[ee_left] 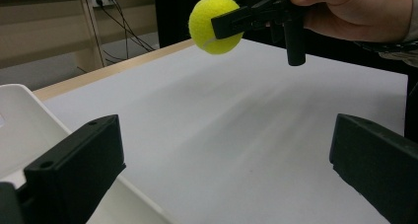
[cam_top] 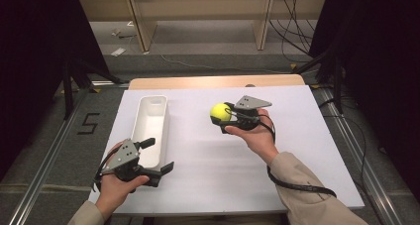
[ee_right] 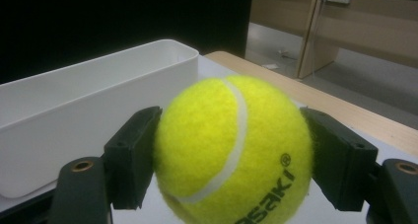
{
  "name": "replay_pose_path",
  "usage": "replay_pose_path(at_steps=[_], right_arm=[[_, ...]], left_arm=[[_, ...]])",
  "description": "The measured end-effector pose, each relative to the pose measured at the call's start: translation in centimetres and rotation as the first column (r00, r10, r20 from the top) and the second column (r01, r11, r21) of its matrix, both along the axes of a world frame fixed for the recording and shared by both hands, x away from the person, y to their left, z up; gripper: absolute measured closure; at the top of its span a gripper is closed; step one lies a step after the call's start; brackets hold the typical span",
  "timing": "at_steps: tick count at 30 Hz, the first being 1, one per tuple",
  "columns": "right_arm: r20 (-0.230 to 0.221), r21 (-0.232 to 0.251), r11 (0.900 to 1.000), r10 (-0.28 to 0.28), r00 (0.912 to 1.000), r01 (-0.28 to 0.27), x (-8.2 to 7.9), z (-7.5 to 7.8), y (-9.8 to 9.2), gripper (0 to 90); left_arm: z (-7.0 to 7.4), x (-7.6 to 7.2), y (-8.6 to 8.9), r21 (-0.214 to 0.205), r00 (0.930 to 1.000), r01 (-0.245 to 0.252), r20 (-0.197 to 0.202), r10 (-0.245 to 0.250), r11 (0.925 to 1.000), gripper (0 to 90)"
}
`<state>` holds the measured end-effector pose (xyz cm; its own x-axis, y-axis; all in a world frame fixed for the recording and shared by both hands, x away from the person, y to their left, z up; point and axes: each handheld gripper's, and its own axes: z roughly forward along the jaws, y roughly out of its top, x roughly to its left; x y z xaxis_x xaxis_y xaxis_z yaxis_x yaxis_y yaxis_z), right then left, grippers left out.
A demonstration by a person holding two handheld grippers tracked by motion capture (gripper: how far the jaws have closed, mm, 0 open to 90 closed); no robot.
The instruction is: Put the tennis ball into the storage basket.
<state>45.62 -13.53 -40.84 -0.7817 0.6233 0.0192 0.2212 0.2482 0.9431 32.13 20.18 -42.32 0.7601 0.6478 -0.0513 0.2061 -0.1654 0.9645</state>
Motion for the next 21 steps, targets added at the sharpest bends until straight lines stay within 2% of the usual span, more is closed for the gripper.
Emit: replay_pose_path(at_steps=[21], right_arm=[[0.009, 0.002, 0.9999, 0.012, 0.9999, -0.012, 0.14, 0.17, 0.73, 27.7]], left_arm=[[0.01, 0.01, 0.02, 0.000, 1.0000, 0.000, 0.001, 0.000, 1.0000, 0.0]])
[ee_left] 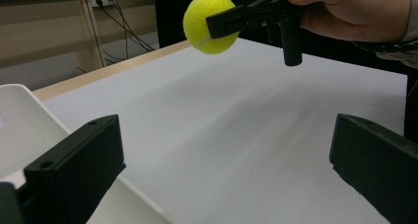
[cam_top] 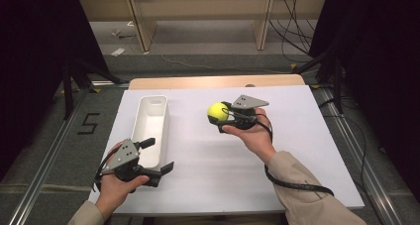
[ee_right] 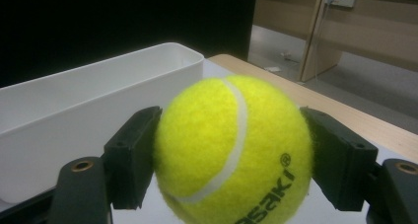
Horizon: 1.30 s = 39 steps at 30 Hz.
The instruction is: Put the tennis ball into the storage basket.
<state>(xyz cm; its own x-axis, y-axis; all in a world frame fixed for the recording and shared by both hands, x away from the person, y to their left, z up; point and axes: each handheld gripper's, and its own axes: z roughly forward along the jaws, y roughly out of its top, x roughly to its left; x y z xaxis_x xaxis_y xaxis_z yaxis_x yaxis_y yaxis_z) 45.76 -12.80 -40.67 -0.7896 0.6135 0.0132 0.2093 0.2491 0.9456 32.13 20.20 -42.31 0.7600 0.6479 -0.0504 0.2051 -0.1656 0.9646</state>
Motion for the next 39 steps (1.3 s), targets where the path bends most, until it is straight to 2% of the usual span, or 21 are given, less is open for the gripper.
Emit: replay_pose_path(at_steps=[39], right_arm=[[0.011, 0.005, 0.9996, 0.028, 0.9995, -0.029, 0.3, 0.4, 1.7, 27.7]], left_arm=[[0.0, 0.0, 0.0, 0.002, 1.0000, -0.001, 0.001, 0.001, 1.0000, 0.0]])
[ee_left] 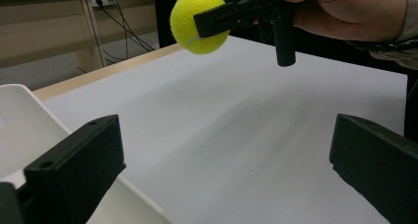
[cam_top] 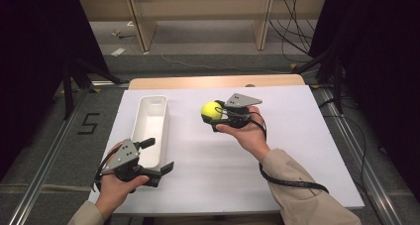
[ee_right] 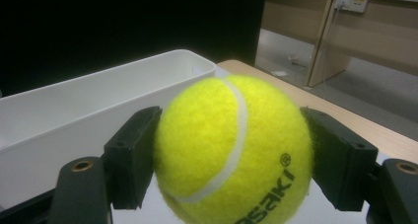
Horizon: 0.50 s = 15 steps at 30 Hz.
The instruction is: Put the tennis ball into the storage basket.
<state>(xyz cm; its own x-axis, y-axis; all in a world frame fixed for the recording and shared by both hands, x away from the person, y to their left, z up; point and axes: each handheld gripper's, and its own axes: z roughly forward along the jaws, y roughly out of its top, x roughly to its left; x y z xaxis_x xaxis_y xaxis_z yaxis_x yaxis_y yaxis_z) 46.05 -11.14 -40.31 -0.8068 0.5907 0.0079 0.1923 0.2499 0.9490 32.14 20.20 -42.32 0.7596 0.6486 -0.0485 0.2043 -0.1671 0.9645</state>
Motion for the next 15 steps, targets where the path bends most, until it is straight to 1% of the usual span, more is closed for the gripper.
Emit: replay_pose_path(at_steps=[15], right_arm=[[0.006, 0.003, 0.9999, 0.017, 0.9998, -0.017, 0.08, 0.21, 0.94, 27.7]], left_arm=[[0.00, 0.00, 0.00, 0.002, 1.0000, 0.000, -0.001, 0.000, 1.0000, 0.0]])
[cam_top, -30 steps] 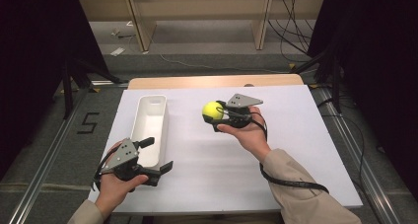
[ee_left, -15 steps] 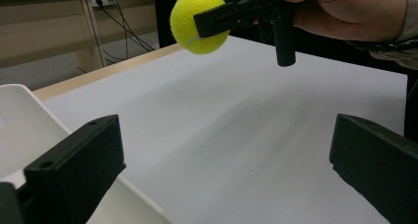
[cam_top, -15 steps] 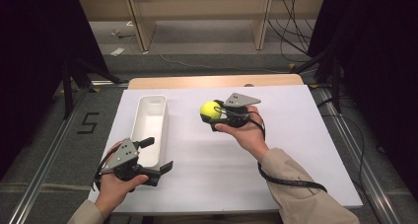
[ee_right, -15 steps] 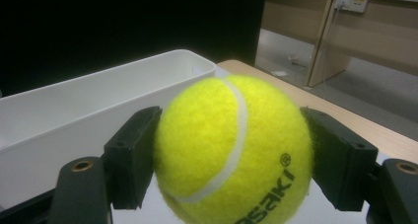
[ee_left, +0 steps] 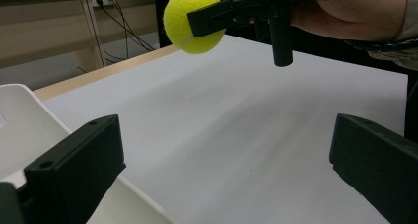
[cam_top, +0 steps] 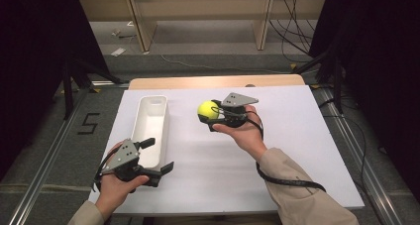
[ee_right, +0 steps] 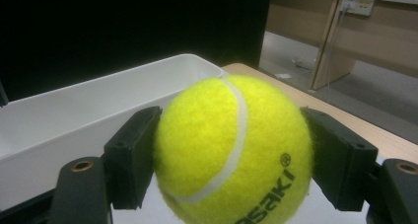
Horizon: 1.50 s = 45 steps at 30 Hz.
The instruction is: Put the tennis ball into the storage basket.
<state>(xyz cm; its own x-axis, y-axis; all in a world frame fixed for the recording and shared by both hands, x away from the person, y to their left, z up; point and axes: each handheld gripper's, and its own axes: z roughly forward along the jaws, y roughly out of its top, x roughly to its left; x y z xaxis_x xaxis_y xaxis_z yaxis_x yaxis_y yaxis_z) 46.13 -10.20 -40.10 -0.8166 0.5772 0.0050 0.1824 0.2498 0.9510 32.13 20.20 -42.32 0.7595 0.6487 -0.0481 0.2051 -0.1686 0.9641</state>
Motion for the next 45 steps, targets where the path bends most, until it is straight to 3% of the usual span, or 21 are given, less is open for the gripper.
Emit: replay_pose_path(at_steps=[45], right_arm=[[-0.003, 0.002, 0.9994, 0.035, 0.9994, -0.034, 0.3, 0.1, 2.0, 27.7]], left_arm=[[0.0, 0.0, 0.0, -0.002, 1.0000, -0.001, -0.002, 0.001, 1.0000, 0.0]])
